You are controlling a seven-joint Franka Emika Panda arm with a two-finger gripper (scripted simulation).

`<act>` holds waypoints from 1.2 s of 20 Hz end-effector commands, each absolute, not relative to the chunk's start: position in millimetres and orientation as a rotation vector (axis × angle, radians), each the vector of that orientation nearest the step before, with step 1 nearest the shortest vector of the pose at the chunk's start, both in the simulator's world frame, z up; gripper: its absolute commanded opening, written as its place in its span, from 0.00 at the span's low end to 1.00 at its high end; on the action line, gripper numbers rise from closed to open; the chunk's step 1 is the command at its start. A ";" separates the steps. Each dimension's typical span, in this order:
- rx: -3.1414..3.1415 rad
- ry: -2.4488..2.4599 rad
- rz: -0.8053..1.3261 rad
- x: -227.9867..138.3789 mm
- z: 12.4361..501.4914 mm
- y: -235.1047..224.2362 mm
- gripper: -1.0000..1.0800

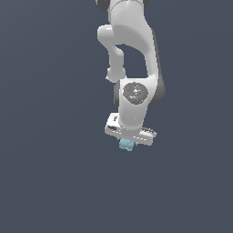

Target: Pick up the object and move it to a goal position.

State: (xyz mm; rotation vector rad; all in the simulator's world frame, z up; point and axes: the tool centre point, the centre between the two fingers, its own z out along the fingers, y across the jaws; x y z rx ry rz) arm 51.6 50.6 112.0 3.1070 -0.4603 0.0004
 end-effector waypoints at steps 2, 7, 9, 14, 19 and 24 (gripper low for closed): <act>3.107 -0.460 0.001 58.8 141.2 78.1 0.00; 3.106 -0.461 0.001 70.1 182.6 117.1 0.00; 3.106 -0.461 0.001 74.6 198.8 132.5 0.00; 3.107 -0.461 0.001 85.1 233.6 165.5 0.00; 3.107 -0.461 0.001 93.7 260.3 191.1 0.00; 3.107 -0.461 0.000 100.6 279.8 209.9 0.00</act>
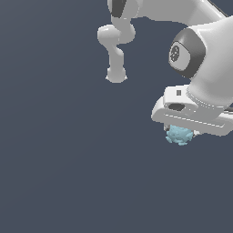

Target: Pick up the object and move it to a goal position.

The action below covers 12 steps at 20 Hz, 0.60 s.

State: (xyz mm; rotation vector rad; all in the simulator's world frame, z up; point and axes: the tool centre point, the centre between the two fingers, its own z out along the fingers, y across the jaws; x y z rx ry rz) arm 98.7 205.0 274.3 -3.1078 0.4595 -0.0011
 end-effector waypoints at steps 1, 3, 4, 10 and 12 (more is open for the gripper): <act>-3.108 0.461 0.000 101.7 282.7 212.7 0.00; -3.108 0.461 0.000 103.6 287.5 217.4 0.00; -3.108 0.461 0.000 104.4 289.6 219.3 0.00; -3.108 0.460 0.000 107.8 297.4 227.1 0.00; -3.108 0.460 0.000 108.4 298.6 228.3 0.00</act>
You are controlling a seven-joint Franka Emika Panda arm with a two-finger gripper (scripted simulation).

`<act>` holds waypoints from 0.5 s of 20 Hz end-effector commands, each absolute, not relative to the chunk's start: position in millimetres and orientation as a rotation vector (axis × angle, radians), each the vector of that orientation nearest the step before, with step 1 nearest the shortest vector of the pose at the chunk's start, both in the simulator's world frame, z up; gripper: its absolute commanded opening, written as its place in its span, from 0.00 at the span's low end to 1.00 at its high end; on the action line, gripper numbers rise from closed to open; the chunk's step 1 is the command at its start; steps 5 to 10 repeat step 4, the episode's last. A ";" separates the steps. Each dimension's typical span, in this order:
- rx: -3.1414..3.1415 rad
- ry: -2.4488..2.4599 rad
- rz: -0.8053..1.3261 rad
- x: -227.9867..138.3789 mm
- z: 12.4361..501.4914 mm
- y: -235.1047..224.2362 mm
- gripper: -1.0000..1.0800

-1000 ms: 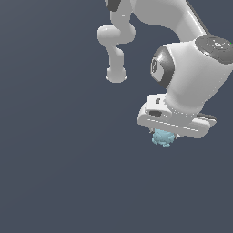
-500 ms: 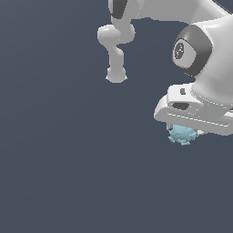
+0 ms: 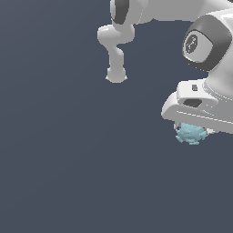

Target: Pick up the object and move it to a goal position.

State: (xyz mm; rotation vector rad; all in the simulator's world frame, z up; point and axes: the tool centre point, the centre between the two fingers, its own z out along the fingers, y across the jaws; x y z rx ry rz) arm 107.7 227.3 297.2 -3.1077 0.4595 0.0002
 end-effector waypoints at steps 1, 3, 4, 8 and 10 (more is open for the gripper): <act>-3.108 0.460 0.000 108.6 299.0 228.7 0.00; -3.108 0.460 0.000 108.9 299.5 229.1 0.00; -3.108 0.460 0.000 108.9 299.5 229.2 0.00; -3.108 0.460 0.000 108.9 299.5 229.2 0.00; -3.108 0.460 0.000 108.9 299.5 229.2 0.00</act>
